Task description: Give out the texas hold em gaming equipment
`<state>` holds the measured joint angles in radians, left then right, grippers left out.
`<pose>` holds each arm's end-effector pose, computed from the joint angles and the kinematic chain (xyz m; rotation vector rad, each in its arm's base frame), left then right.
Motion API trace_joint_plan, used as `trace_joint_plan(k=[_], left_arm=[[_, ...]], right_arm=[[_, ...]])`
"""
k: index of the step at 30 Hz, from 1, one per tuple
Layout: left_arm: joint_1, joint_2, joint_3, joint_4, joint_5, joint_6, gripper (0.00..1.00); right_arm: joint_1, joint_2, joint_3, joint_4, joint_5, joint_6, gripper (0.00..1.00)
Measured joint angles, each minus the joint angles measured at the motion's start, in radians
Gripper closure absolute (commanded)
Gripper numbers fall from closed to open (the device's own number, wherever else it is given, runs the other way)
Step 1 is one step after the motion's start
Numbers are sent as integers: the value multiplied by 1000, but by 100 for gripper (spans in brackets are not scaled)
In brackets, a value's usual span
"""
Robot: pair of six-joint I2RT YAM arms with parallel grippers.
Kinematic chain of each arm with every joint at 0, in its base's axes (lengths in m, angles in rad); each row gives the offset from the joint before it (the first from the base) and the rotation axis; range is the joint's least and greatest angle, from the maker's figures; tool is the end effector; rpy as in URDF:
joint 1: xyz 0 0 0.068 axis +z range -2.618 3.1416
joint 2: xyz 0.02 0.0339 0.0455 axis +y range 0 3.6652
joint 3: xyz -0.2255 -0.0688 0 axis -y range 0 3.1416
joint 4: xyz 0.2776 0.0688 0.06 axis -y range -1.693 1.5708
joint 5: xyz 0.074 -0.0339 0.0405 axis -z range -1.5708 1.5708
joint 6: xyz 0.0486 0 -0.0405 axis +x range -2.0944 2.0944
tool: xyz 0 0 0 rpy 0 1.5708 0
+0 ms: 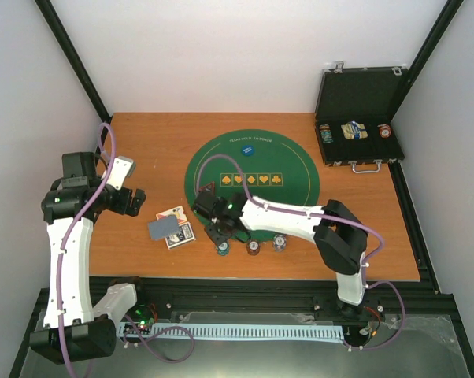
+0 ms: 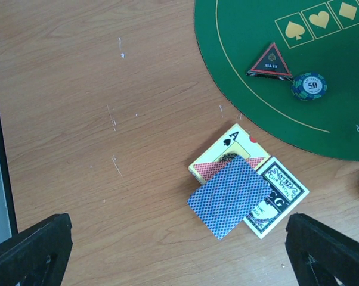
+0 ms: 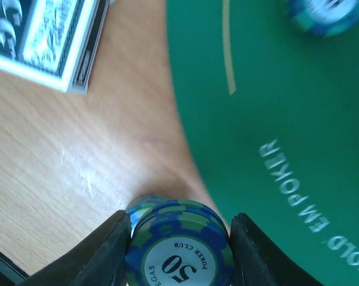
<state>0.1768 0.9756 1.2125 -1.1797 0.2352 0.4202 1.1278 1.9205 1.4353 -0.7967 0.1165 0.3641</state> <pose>0.2191 0.0276 0.3256 0.3948 2.4455 -0.0431 0.1790 0.3641 0.1318 -1.0384 2.6507 0.1591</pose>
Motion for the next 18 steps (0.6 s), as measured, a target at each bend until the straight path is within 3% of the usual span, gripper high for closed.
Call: trace_joint_plan(k=[11,18], left_arm=[[0,0,4,-4,1,0,0],[0,3,5,-4,6,0,0]], right_arm=[[-252,-19,291,-98,14,-81,79],[-436,161,554,-116,27,-120,79]])
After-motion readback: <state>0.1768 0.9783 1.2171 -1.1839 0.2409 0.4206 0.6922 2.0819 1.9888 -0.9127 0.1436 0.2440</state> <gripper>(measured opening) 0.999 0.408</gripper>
